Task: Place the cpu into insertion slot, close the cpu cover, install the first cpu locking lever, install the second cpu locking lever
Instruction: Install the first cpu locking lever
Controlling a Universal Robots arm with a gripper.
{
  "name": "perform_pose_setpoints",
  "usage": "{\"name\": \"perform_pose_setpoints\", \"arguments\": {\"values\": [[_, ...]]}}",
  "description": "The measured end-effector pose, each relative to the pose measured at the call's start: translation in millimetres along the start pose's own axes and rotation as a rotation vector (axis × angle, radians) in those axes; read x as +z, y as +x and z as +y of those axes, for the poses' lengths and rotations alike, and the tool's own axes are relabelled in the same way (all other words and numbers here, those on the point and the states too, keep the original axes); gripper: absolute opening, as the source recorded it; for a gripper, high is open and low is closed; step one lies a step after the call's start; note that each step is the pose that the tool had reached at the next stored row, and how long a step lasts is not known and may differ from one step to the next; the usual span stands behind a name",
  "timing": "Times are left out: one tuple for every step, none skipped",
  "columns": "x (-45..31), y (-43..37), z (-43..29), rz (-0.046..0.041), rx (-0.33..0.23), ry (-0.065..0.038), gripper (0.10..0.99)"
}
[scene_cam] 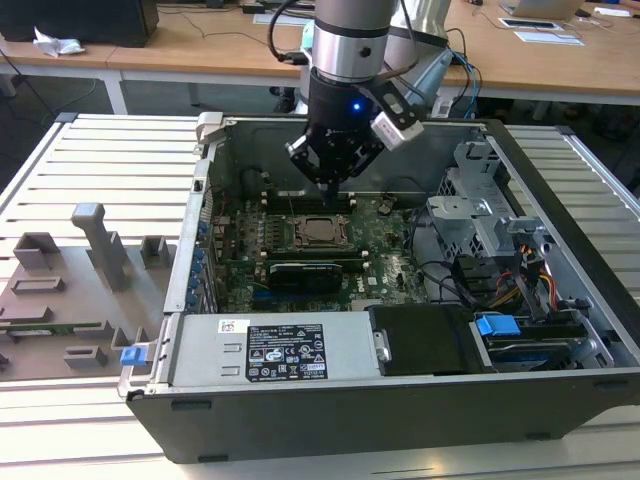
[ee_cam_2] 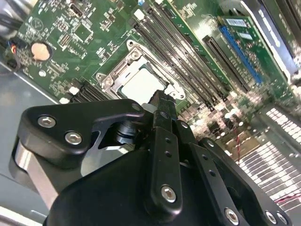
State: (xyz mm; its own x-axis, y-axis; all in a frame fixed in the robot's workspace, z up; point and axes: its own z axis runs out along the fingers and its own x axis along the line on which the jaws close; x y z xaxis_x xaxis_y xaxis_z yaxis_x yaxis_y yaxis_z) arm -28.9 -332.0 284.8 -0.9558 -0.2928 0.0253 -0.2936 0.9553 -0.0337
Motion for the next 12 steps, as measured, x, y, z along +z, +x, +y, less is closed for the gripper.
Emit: {"name": "perform_pose_setpoints", "arguments": {"values": [[0.0, 0.0, 0.0, -0.0005, -0.014, 0.0, 0.106], [0.0, 0.0, 0.0, -0.0009, -0.028, 0.001, 0.106], [0.0, 0.0, 0.0, -0.0016, -0.047, 0.001, 0.106], [0.0, 0.0, 0.0, -0.0021, -0.063, 0.002, 0.106], [0.0, 0.0, 0.0, -0.003, -0.088, 0.002, 0.106], [0.0, 0.0, 0.0, -0.0036, -0.108, 0.003, 0.106], [0.0, 0.0, 0.0, -0.004, -0.12, 0.003, 0.106], [0.0, 0.0, 0.0, -0.0045, -0.134, 0.003, 0.106], [0.0, 0.0, 0.0, -0.005, -0.145, 0.004, 0.106], [0.0, 0.0, 0.0, -0.0049, -0.144, 0.004, 0.106], [0.0, 0.0, 0.0, -0.0045, -0.133, 0.003, 0.106], [0.0, 0.1, 0.0, -0.0042, -0.123, 0.003, 0.106]]}}
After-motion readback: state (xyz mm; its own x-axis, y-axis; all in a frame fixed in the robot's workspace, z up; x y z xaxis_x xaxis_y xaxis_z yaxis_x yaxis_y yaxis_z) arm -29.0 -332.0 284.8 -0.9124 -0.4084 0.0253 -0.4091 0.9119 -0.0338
